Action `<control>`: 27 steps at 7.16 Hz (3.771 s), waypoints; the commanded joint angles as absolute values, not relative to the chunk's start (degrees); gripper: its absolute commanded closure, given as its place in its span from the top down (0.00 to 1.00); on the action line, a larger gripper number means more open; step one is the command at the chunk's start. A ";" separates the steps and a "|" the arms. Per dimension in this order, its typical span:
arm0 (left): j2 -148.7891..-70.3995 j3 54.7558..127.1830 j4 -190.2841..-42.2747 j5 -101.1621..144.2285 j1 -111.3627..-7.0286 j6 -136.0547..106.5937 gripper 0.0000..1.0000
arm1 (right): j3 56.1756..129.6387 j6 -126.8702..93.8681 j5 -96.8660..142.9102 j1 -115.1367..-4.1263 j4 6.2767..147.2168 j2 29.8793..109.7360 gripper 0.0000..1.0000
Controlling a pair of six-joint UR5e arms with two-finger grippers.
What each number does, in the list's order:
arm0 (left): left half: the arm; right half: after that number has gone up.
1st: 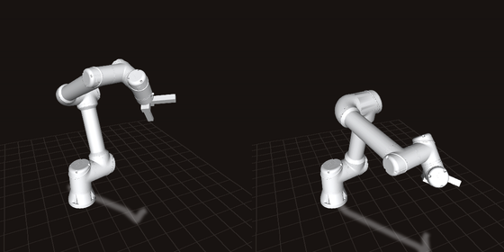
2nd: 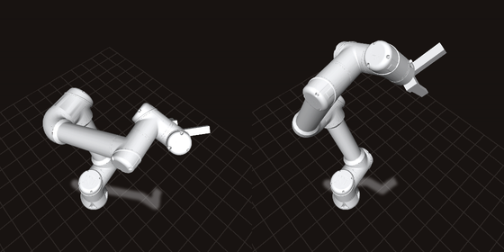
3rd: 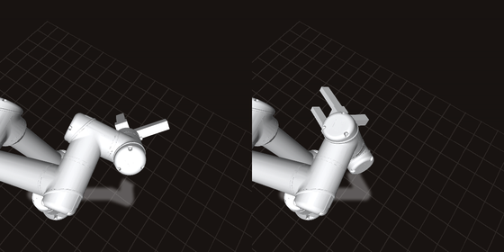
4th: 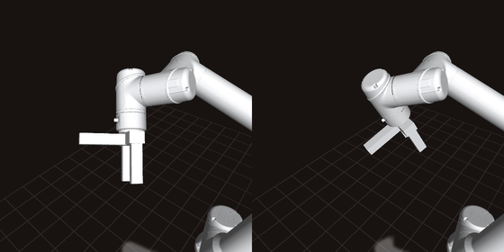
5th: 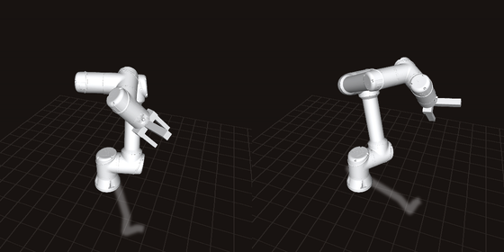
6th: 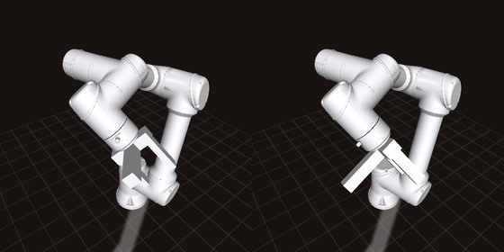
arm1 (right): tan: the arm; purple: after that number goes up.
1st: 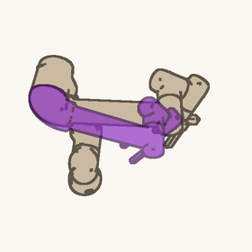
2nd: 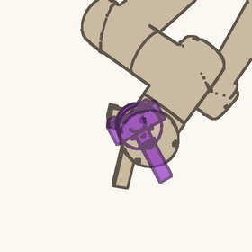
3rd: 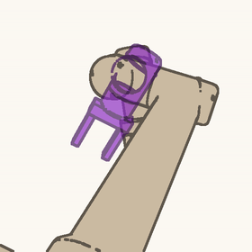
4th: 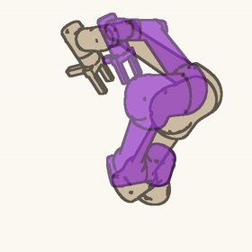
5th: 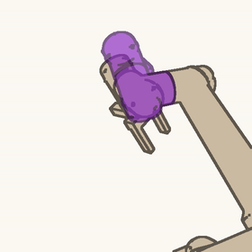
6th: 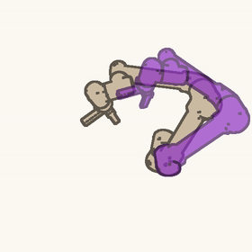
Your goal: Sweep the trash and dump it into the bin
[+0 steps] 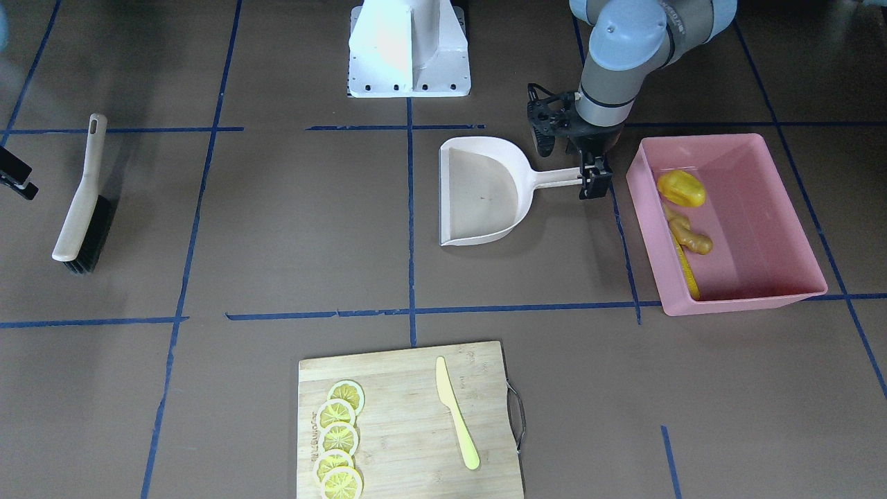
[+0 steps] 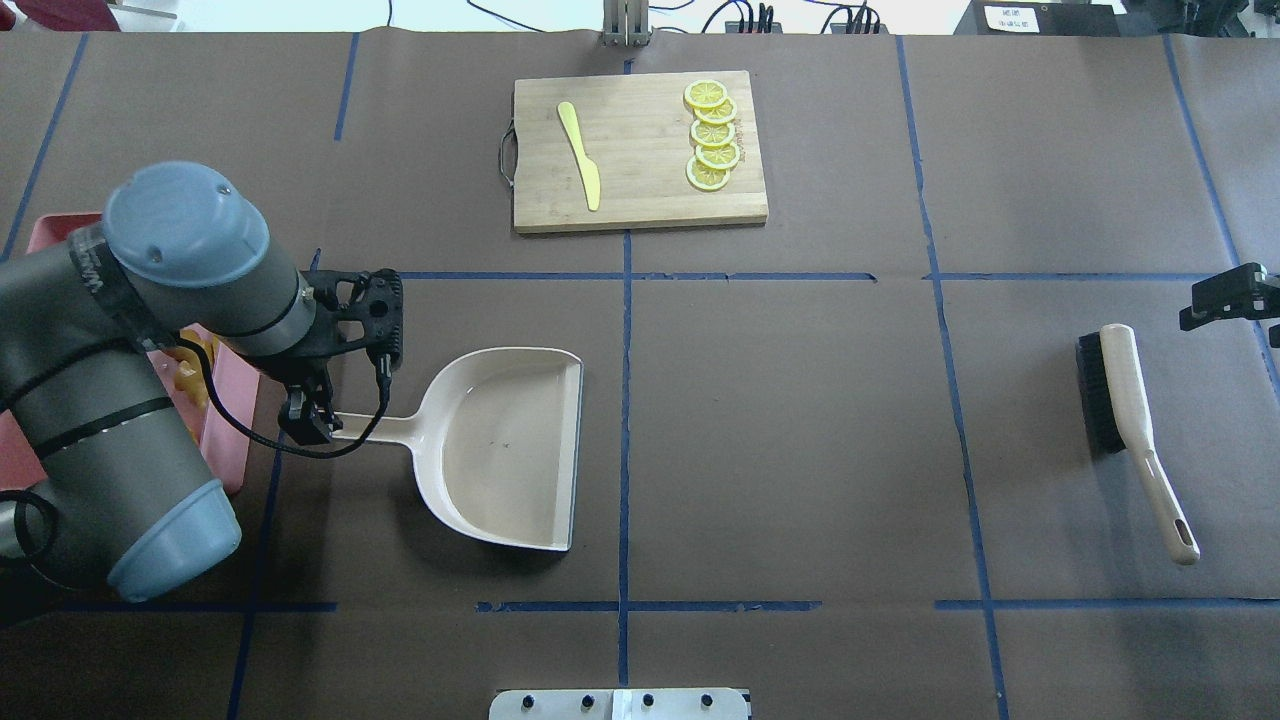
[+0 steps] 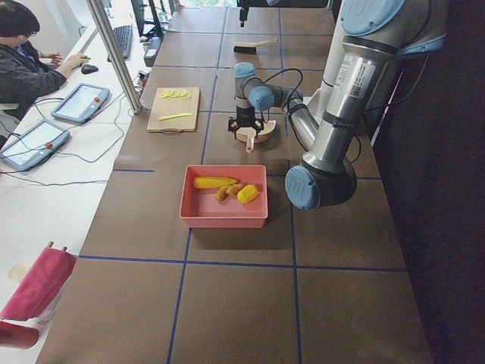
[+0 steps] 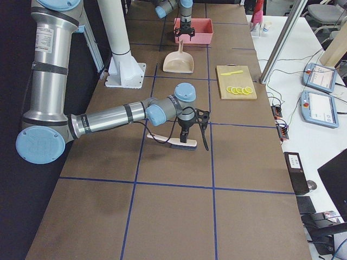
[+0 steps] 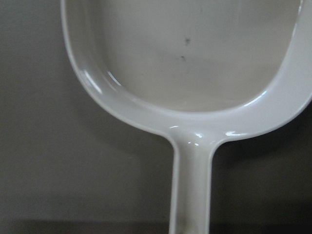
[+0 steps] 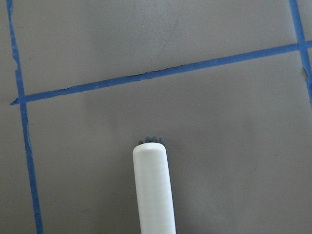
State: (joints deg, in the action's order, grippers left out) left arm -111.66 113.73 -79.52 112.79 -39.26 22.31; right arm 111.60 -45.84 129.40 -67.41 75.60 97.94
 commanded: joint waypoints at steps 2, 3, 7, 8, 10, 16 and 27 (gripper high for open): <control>-111.53 113.82 -76.49 115.55 -49.54 15.21 1.00 | 111.71 -45.79 128.85 -69.16 75.50 96.95 1.00; -111.62 113.64 -76.38 115.75 -52.62 14.07 1.00 | 111.71 -45.79 128.76 -69.52 75.59 95.99 1.00; -103.50 107.58 -67.96 122.25 -74.47 17.96 1.00 | 111.62 -45.18 128.85 -70.83 75.50 95.80 1.00; -101.71 104.45 -67.68 122.95 -80.53 21.24 1.00 | 111.62 -45.26 128.85 -70.93 75.59 95.45 1.00; -100.81 100.05 -69.41 129.44 -84.45 21.01 1.00 | 111.36 -45.09 128.85 -71.71 75.50 94.14 1.00; -98.00 92.90 -77.78 131.31 -86.57 12.52 1.00 | 102.08 -14.49 131.82 -83.47 76.82 97.02 1.00; -89.12 88.68 -89.82 138.43 -89.12 3.17 1.00 | 96.77 -6.94 141.15 -88.50 76.11 100.37 1.00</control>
State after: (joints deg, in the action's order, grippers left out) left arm -88.98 88.53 -89.51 139.10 -88.70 4.15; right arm 96.74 -6.88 141.14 -88.43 76.14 100.36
